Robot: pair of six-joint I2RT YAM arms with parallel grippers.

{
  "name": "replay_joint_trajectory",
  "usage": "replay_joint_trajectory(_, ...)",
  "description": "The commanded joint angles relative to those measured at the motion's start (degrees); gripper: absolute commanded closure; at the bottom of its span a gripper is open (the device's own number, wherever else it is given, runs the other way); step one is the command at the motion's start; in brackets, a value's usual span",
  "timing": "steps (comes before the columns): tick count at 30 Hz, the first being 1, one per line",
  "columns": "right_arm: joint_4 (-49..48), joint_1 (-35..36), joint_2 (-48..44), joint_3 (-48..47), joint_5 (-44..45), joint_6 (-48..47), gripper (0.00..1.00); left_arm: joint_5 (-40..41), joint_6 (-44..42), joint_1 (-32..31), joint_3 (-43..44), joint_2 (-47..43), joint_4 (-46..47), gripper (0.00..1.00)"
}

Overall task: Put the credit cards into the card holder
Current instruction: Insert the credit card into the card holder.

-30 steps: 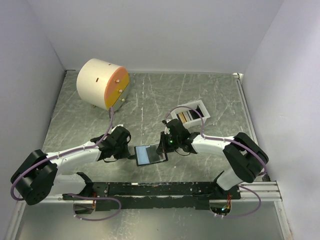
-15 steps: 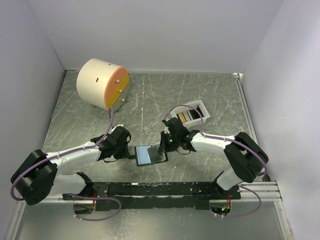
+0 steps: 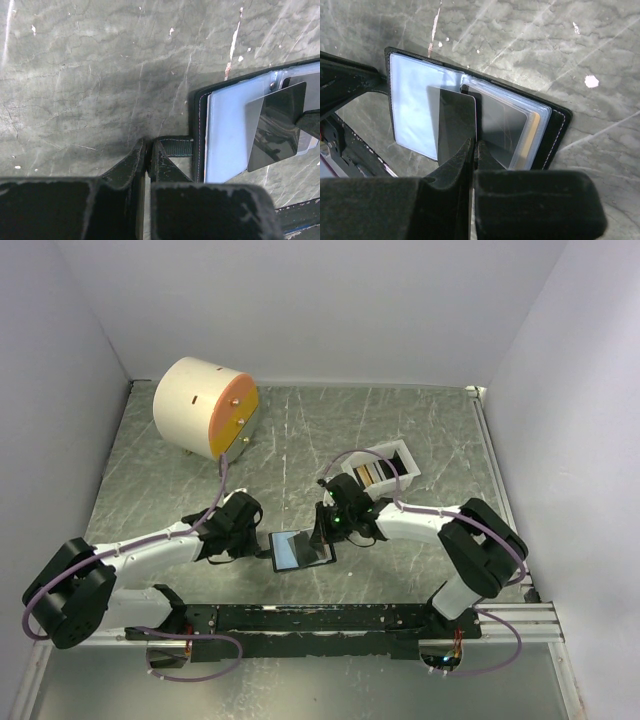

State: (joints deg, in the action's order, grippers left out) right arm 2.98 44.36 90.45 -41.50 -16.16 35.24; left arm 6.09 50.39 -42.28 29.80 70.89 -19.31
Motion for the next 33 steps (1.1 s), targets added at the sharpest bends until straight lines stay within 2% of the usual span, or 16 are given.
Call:
replay_joint_trajectory(1,-1.49,0.55,1.0,0.1,-0.14,-0.37,1.0,1.03,-0.73,-0.18,1.25,1.0,-0.56,0.89)
replay_joint_trajectory(14,-15.43,0.6,-1.31,8.98,1.58,10.48,1.0,-4.05,1.73,-0.17,-1.87,-1.28,2.63,0.88)
replay_joint_trajectory(33,-16.68,0.55,-4.78,11.67,5.8,12.67,1.0,-4.28,2.33,-0.22,-2.92,-2.61,2.0,0.88)
